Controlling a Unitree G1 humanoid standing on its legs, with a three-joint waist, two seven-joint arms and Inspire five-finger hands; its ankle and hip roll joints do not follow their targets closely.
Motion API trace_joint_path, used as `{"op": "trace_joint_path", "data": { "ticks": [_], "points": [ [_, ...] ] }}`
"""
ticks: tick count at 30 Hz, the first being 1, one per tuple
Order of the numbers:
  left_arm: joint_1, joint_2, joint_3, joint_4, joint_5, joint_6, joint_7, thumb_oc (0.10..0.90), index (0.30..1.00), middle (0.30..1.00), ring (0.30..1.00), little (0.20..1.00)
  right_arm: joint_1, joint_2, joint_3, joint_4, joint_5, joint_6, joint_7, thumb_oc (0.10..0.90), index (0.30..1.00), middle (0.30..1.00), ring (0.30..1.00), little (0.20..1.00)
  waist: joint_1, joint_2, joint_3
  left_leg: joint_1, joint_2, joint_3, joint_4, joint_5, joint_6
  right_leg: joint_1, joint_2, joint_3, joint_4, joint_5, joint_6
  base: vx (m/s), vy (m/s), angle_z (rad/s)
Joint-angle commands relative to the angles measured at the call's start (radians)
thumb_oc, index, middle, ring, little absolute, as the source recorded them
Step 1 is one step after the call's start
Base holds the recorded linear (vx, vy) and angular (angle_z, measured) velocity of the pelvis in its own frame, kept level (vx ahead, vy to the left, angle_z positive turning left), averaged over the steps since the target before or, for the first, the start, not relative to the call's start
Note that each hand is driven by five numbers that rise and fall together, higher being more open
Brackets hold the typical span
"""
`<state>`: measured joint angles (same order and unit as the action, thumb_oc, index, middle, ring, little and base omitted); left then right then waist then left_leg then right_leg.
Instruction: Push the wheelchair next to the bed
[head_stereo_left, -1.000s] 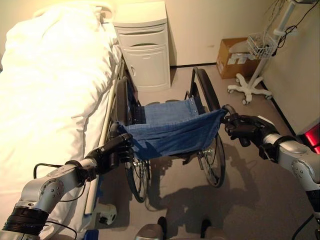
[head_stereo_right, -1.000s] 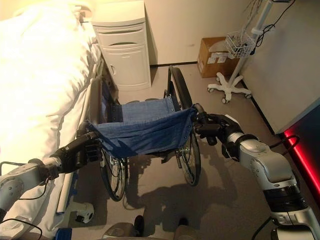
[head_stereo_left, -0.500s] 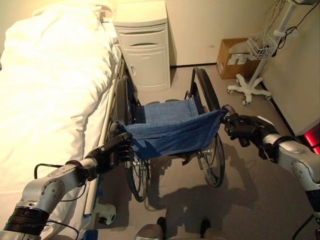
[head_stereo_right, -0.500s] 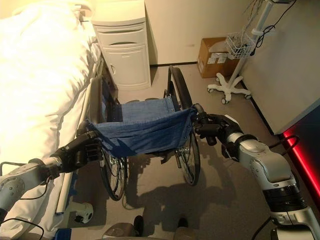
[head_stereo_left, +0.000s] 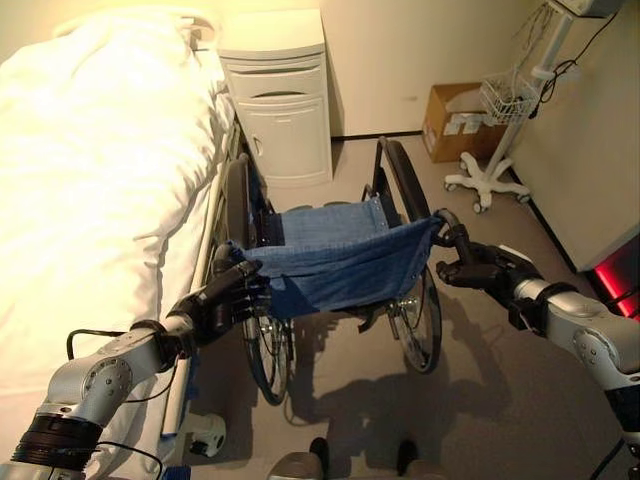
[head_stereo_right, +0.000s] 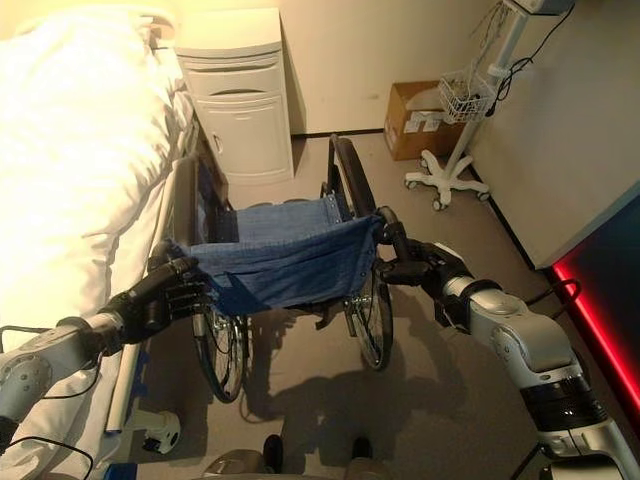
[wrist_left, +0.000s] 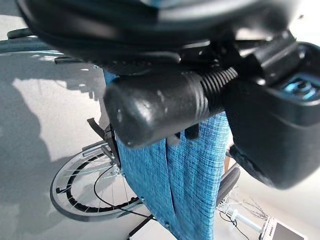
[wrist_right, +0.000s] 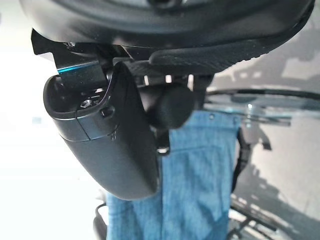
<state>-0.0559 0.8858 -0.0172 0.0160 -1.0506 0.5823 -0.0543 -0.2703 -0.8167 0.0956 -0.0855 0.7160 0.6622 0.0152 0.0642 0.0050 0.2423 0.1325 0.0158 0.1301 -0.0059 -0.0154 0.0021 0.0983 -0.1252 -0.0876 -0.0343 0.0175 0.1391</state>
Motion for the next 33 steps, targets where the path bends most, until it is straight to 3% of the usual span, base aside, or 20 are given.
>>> {"op": "trace_joint_path", "data": {
  "ticks": [1, 12, 17, 28, 33],
  "points": [
    [-0.181, 0.029, 0.168, -0.004, 0.082, -0.198, 0.037, 0.800, 0.900, 0.900, 0.900, 0.900, -0.044, -0.077, -0.057, -0.047, 0.018, -0.128, -0.072, 0.800, 0.900, 0.900, 0.900, 0.900, -0.058, 0.011, -0.078, -0.032, -0.015, -0.005, 0.045, -0.004, -0.032, 0.013, 0.052, -0.072, 0.046, -0.034, -0.032, -0.04, -0.031, 0.01],
    [-0.052, 0.090, 0.392, -0.022, 0.267, -0.216, 0.063, 0.800, 0.900, 0.900, 0.900, 0.900, 0.090, -0.083, -0.284, -0.084, -0.001, -0.181, -0.148, 0.800, 0.900, 0.900, 0.900, 0.900, -0.056, 0.015, -0.100, -0.009, 0.000, 0.007, -0.003, 0.002, -0.040, 0.024, 0.059, -0.094, 0.024, -0.044, -0.031, -0.04, -0.025, -0.02],
    [0.051, 0.124, 0.517, -0.018, 0.471, -0.275, 0.098, 0.800, 0.900, 0.900, 0.900, 0.900, 0.156, -0.071, -0.387, -0.105, 0.011, -0.196, -0.165, 0.800, 0.900, 0.900, 0.900, 0.900, -0.051, 0.018, -0.108, -0.004, 0.007, 0.008, -0.017, 0.005, -0.047, 0.029, 0.063, -0.102, 0.014, -0.047, -0.033, -0.03, -0.015, -0.04],
    [0.223, 0.167, 0.704, -0.037, 0.701, -0.304, 0.136, 0.800, 0.900, 0.900, 0.900, 0.900, 0.233, -0.028, -0.484, -0.137, 0.024, -0.182, -0.185, 0.800, 0.900, 0.900, 0.900, 0.900, -0.044, 0.015, -0.118, 0.000, 0.019, 0.001, -0.031, 0.011, -0.062, 0.031, 0.066, -0.117, 0.010, -0.055, -0.036, -0.02, -0.010, 0.06],
    [0.279, 0.162, 0.752, -0.053, 0.710, -0.314, 0.135, 0.800, 0.900, 0.900, 0.900, 0.900, 0.265, -0.013, -0.509, -0.143, 0.039, -0.191, -0.186, 0.800, 0.900, 0.900, 0.900, 0.900, -0.044, 0.014, -0.124, 0.004, 0.022, 0.001, -0.042, 0.014, -0.066, 0.031, 0.066, -0.121, 0.007, -0.056, -0.033, 0.00, -0.002, 0.01]
  ]
}}
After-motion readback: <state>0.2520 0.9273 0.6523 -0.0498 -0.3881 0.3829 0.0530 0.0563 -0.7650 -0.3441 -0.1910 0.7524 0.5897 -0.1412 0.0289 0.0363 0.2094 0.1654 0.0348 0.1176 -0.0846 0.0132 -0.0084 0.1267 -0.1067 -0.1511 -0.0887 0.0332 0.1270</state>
